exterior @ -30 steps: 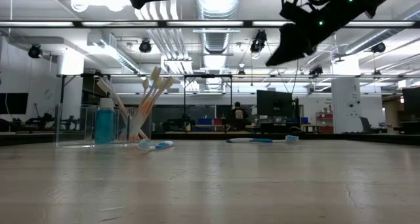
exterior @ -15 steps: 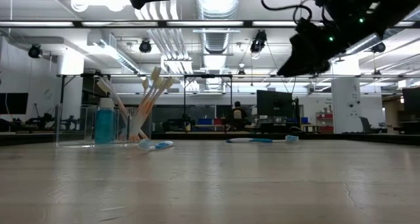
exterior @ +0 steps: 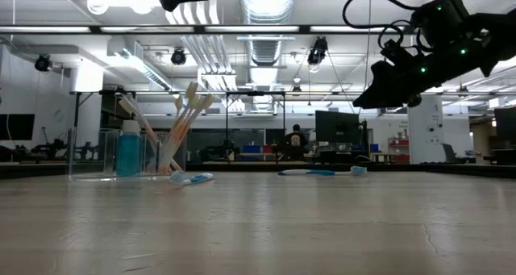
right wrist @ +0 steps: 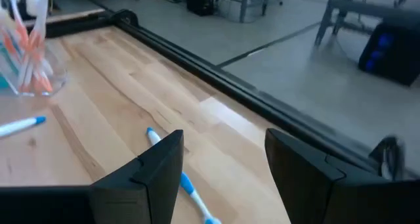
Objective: Pick & Place toothbrushing station
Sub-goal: Put the top blue toothbrush into the transparent organizer
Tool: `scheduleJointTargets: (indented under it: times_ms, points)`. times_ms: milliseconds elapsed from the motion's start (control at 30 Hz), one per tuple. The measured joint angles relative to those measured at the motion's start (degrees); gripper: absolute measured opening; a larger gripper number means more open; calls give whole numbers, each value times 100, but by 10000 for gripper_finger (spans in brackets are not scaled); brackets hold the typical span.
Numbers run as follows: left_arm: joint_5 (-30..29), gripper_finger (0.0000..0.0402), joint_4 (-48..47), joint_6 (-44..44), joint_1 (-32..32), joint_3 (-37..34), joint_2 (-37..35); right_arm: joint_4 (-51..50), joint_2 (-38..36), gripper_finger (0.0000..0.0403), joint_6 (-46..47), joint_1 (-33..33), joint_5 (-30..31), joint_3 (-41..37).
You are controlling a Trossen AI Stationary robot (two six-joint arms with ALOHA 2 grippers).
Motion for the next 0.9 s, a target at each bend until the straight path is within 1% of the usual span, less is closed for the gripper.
scheduleJointTargets:
  times_ms: [100, 167, 267, 333, 467, 600, 767, 900]
  points:
    - [-1, 191, -1, 1, 0, 0, 0, 33, -6, 210, 311, -2, 2, -23]
    - [1, 191, -2, 0, 0, 0, 0, 32, -7, 210, 355, -2, 2, 1]
    - [0, 191, -2, 0, 1, 0, 0, 14, 6, 210, 273, -2, 2, 136]
    - [-1, 191, 0, 0, 4, 0, 0, -91, 72, 210, -6, -2, 4, 346]
    - [-1, 191, 0, 0, 2, 0, 0, -988, 375, 210, -446, -2, -31, 1090]
    - [0, 191, -2, 1, 2, 0, 0, -2007, 994, 210, -435, -2, -64, 1986]
    - [1, 191, 0, 0, 2, 0, 0, -3185, 1943, 210, -443, -89, -558, 3156]
    - [-1, 191, -1, 0, 2, 0, 0, -4074, 2657, 210, -458, -185, -767, 3907]
